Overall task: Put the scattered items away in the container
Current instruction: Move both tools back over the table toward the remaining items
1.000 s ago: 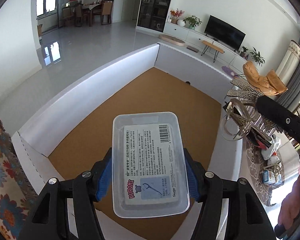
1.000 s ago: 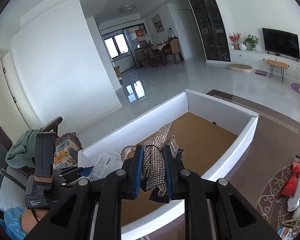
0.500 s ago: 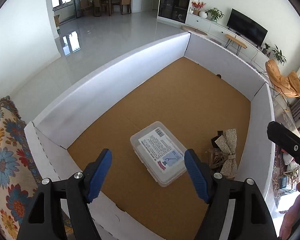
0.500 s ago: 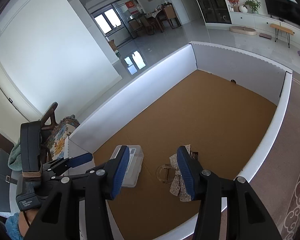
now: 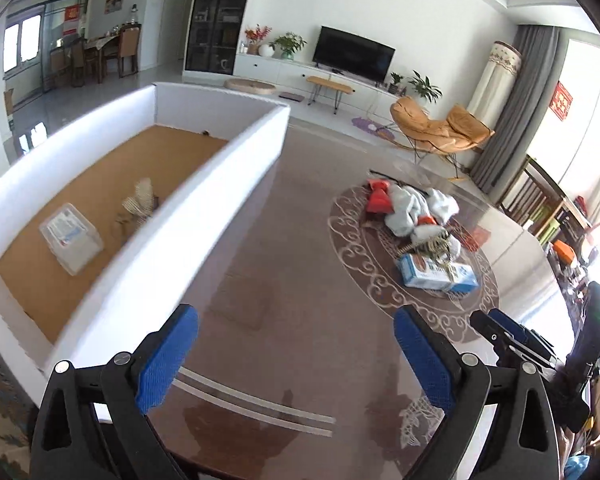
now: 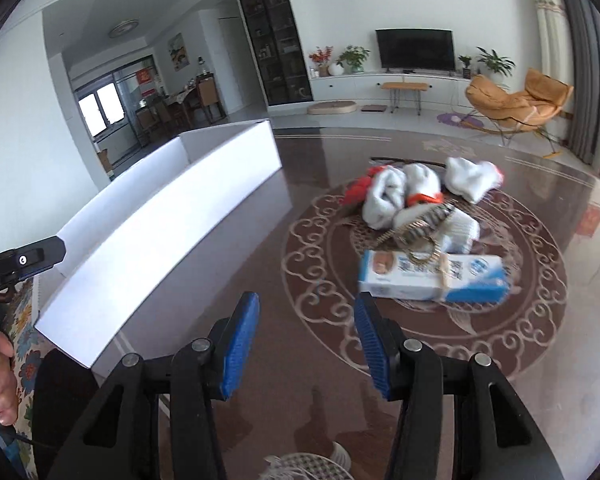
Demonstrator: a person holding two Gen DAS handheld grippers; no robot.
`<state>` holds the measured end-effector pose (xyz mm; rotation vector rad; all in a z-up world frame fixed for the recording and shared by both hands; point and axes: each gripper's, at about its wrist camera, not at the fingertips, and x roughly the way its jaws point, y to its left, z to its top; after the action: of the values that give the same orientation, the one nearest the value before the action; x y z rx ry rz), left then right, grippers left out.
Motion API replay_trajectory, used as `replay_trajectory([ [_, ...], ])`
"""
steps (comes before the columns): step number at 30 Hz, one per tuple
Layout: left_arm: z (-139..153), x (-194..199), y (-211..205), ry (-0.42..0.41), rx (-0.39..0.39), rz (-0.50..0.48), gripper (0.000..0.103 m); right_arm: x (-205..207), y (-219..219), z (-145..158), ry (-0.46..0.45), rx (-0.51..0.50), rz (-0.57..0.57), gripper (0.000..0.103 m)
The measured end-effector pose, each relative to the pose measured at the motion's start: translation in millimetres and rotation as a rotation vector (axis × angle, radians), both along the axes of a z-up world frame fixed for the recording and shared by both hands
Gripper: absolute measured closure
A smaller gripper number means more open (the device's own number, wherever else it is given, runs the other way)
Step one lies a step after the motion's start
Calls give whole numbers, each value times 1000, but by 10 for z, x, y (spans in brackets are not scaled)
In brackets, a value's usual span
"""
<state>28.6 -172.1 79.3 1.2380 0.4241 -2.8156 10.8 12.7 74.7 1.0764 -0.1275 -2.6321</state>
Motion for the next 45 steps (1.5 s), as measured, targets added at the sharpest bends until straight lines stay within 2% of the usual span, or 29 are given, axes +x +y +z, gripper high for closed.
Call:
replay_trajectory([
  [3, -320, -121, 550, -57, 33, -85, 3, 159, 762, -169, -30, 13, -182, 52],
  [6, -528, -204, 953, -91, 2, -145, 3, 275, 1344, -270, -57, 1, -342, 52],
  [8, -594, -248, 1133, -94, -26, -163, 3, 341, 1612, -285, -74, -32, -419, 52],
  [11, -633, -319, 1274, -79, -67, -176, 3, 404, 1826, -319, -77, -61, -463, 52],
  [15, -692, -430, 1330, -70, -90, -177, 3, 399, 1856, -331, -56, -66, -457, 52],
  [21, -787, -590, 1371, -77, -53, -180, 3, 302, 1691, -363, -48, -78, -394, 52],
  [28, -873, -697, 1398, -83, -54, -189, 3, 209, 1631, -438, -103, -65, -378, 52],
  [35, -894, -714, 1454, -62, -103, -199, 3, 187, 1553, -446, -110, -11, -377, 51],
  [40, -894, -718, 1433, -54, -91, -201, 3, 200, 1585, -442, -108, -34, -377, 50],
  [45, -907, -728, 1466, -62, -114, -208, 2, 196, 1579, -436, -108, -36, -377, 50],
])
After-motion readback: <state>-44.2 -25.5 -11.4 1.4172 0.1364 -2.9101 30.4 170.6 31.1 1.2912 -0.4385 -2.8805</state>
